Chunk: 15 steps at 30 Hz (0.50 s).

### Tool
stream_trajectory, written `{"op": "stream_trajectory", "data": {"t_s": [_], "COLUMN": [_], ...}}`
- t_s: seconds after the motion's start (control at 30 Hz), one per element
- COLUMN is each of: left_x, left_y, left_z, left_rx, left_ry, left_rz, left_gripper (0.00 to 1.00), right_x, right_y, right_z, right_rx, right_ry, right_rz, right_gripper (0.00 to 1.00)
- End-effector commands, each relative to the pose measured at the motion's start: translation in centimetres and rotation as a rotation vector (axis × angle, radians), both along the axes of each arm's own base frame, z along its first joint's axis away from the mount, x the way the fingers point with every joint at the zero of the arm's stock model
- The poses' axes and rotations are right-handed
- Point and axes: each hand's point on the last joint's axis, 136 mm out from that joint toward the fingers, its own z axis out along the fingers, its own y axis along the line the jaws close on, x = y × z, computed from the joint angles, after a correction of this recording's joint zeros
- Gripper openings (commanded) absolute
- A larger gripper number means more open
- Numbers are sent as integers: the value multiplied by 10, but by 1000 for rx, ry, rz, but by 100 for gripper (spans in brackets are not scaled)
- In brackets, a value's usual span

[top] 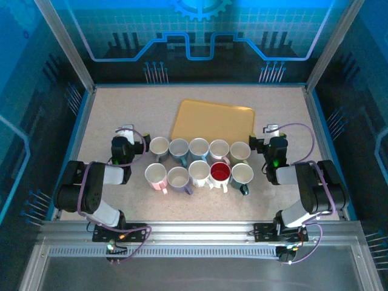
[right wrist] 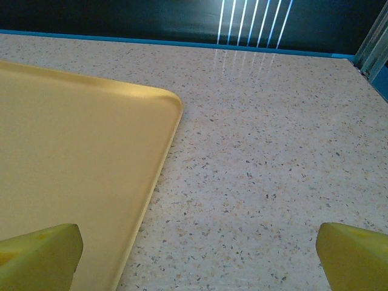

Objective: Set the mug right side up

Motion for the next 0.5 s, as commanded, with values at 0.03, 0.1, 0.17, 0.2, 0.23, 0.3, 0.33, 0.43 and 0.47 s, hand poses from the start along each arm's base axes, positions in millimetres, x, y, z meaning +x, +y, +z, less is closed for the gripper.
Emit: {"op": "stream_trajectory", "data": {"t_s": [0.03,0.1,0.17,0.2,0.23,0.3,0.33,0.43,0.47], "left_x": [6,6,5,5,6,5,6,6,6], "left_y": [-7,-7,-7,-7,-7,-7,-7,-7,-8], "left_z": [6,6,6,6,6,6,6,6,6], "left_rx": [2,3,4,5,4,3,3,3,4], "left_ry": [-18,-19,-17,-18,-18,-18,-16,-17,-19], "left_rz": [-44,-45,-44,-45,-45,-45,-46,-46,-50], "left_gripper": [99,99,99,99,99,99,99,99,99], "right_x": [4,4,4,4,4,4,4,3,4], "right_y": [2,1,1,2,2,2,1,2,1], "right_z": [7,7,7,7,7,7,7,7,7], "right_rx": [-18,-18,-19,-19,-19,-18,-18,-18,-19], "right_ry": [-20,-21,-21,-21,-21,-21,-20,-20,-19], "right_rz": [0,-1,-2,0,-1,-1,-1,0,-2], "right_gripper": [100,100,100,100,100,100,100,100,100]}}
